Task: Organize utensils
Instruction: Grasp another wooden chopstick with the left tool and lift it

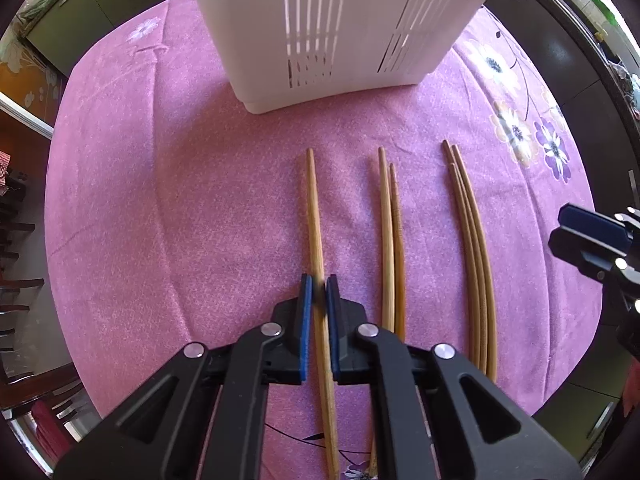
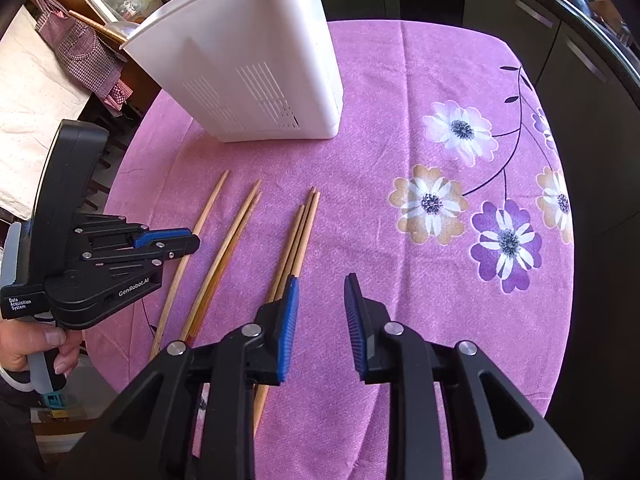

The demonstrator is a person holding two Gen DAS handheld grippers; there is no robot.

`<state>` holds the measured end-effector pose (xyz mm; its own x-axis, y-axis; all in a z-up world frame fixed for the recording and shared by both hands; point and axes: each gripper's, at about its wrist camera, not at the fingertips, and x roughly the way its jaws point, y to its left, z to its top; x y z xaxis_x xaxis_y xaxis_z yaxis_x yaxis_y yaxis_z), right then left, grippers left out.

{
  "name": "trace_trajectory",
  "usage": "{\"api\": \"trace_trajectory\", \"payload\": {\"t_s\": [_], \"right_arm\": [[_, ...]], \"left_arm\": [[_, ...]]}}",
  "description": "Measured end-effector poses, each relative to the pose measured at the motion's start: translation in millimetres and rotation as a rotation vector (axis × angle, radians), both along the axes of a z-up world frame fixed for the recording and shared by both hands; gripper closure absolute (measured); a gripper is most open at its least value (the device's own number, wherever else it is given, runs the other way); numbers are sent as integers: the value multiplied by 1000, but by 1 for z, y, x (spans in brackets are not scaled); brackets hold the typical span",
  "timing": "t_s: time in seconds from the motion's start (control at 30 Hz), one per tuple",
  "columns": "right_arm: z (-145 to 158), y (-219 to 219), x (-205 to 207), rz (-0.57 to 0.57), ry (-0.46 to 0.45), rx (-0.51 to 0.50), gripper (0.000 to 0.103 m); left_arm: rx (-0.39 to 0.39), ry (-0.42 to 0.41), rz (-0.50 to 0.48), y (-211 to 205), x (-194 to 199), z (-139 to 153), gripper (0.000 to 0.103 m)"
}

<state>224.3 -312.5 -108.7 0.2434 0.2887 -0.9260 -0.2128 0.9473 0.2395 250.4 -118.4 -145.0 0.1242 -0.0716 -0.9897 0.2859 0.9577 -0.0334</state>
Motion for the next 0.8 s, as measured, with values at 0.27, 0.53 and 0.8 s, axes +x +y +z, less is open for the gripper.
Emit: {"api": "trace_trajectory", "payload": {"t_s": [0.27,0.53,0.8], "right_arm": [[-20,19,6,25,91,4,79],[-38,31,14,21,127,-46,79],[-47,51,8,21,118,-125,79]], "left_arm": [[-47,-119,-1,22,-18,41,96],[-97,-244,14,49,-47,81,96],[-110,-314,7,63,-67,101,96]]}}
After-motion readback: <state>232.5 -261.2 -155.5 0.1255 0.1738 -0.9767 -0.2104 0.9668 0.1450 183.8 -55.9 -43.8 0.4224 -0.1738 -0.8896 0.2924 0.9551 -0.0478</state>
